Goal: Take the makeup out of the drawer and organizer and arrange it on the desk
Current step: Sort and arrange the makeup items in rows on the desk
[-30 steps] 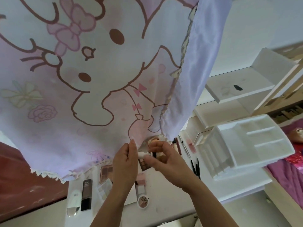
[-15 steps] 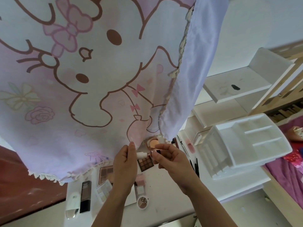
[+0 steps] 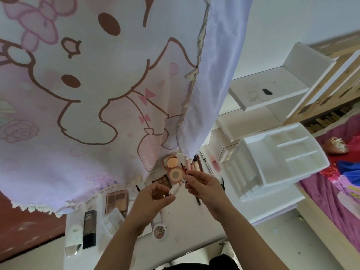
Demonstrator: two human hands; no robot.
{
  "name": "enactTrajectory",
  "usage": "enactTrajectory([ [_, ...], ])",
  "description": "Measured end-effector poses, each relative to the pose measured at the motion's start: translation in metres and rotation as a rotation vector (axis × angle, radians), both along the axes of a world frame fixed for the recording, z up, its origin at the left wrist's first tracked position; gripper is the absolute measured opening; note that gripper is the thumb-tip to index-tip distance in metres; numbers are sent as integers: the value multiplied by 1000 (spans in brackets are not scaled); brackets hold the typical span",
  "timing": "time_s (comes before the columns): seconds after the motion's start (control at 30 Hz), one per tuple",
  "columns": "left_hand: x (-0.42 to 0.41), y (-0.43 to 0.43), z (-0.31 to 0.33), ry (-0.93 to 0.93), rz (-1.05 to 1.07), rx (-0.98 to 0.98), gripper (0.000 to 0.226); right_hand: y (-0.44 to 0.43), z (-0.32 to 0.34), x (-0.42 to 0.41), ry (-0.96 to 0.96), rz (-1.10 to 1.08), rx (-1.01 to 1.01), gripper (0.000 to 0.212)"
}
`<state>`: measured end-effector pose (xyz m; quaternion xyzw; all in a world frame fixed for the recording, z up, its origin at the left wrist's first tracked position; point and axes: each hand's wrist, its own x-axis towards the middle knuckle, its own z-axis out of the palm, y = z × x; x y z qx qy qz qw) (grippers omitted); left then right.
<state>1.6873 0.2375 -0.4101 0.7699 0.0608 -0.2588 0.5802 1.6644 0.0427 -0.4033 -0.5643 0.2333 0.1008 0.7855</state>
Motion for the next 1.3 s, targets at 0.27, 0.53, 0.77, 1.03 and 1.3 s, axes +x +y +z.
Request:
enactTrajectory([
  [0.27,-3,-35,-69,25,-35,223,19,-28,-65,-4,198,78,-158,42],
  [0.53,-19,-79,-147,296,308,219,13,-58,-138,-31,410,355,-503,56],
  [0.77,-6,-111,-170,299,404,269,15,-70,-160,-32,350,578,-628,46],
  [1.03,-14,-86,-161,219,376,334,23,-57,-166,-26,320,554,-722,35],
  [1.3,-54,19,-152,-2,252,644,13,15,-168,-10,157,717,-784,30],
])
